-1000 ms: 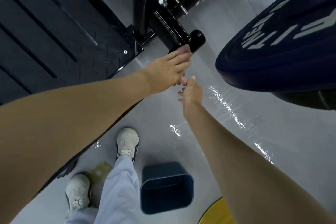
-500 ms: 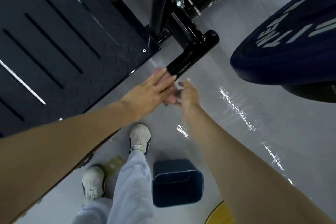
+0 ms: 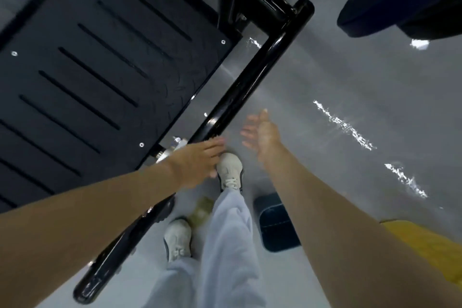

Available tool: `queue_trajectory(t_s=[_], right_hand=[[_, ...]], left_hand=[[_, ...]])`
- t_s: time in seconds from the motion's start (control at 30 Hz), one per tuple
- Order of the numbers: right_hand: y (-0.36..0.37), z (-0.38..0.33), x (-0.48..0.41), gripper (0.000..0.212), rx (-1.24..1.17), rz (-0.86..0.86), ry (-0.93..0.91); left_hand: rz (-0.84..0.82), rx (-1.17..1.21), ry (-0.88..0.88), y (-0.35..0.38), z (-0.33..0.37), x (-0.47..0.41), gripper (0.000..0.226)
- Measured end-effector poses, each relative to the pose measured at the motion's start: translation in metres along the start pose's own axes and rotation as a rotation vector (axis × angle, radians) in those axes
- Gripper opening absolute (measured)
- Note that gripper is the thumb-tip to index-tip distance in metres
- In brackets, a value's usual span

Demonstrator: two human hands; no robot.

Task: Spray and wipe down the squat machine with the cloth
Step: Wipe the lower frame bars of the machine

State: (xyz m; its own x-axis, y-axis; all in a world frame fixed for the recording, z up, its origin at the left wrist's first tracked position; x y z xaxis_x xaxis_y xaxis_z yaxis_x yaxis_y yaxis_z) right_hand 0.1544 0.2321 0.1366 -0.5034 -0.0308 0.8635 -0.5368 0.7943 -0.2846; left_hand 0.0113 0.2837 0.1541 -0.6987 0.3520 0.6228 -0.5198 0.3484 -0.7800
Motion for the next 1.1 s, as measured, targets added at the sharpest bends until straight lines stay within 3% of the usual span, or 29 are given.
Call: queue_trajectory(t_s=[0.07,0.17,0.23,0.33,0.4,0.53,0.67,0.77,0.9,1.1], right_hand=[[0.01,0.026,0.013,0.058,-0.037,-0.043,0.086],[0.022,0.046,0.02,0.059,-0.073,-0.035,0.102],[0.021,0.045,0.012,0.057,-0.11,0.046,0.036],[0.007,0.039,-0.003,0.048,-0.175,0.108,0.009],[-0.003,0.036,-0.014,0.052,-0.151,0.123,0.005],[-0.022,0.028,-0.032,0.056,-0.17,0.122,0.059],[-0.036,0.016,-0.047,0.057,-0.176,0.1,0.065],[-0.047,0.003,-0.055,0.059,-0.173,0.087,0.054],[-0.056,-0.01,-0.062,0.06,-0.166,0.037,0.034],[-0.057,-0.019,-0.055,0.057,-0.154,0.047,0.047]], left_hand=[[-0.141,0.016,0.127,0.01,0.025,0.016,0.043],[-0.167,-0.097,0.208,0.005,0.024,0.016,0.04],[-0.101,-0.15,0.179,-0.005,-0.004,-0.003,0.044],[0.054,-0.282,-0.009,-0.028,-0.05,-0.034,0.048],[0.017,-0.277,-0.083,-0.032,-0.056,-0.046,0.049],[-0.18,-0.269,0.086,-0.024,-0.034,-0.053,0.046],[-0.15,-0.301,0.118,-0.046,-0.068,-0.077,0.039],[-0.085,-0.414,0.006,-0.08,-0.118,-0.124,0.042],[0.018,-0.391,-0.242,-0.108,-0.174,-0.152,0.052],[0.281,-0.209,-0.408,-0.073,-0.146,-0.124,0.055]])
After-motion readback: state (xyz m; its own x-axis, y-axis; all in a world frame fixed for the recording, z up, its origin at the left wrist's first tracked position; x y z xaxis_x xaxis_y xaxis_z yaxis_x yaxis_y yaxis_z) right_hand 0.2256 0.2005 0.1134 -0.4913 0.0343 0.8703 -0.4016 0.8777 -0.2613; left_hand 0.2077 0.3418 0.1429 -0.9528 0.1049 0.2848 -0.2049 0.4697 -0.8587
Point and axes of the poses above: each hand's wrist, its own x-axis away from the middle knuckle, its own y-axis out of the palm, z = x × y, the point moved 4 cm from there along -x, towards the middle knuckle, and after that the axes turned 7 degrees about z, right-handed, at the moved point
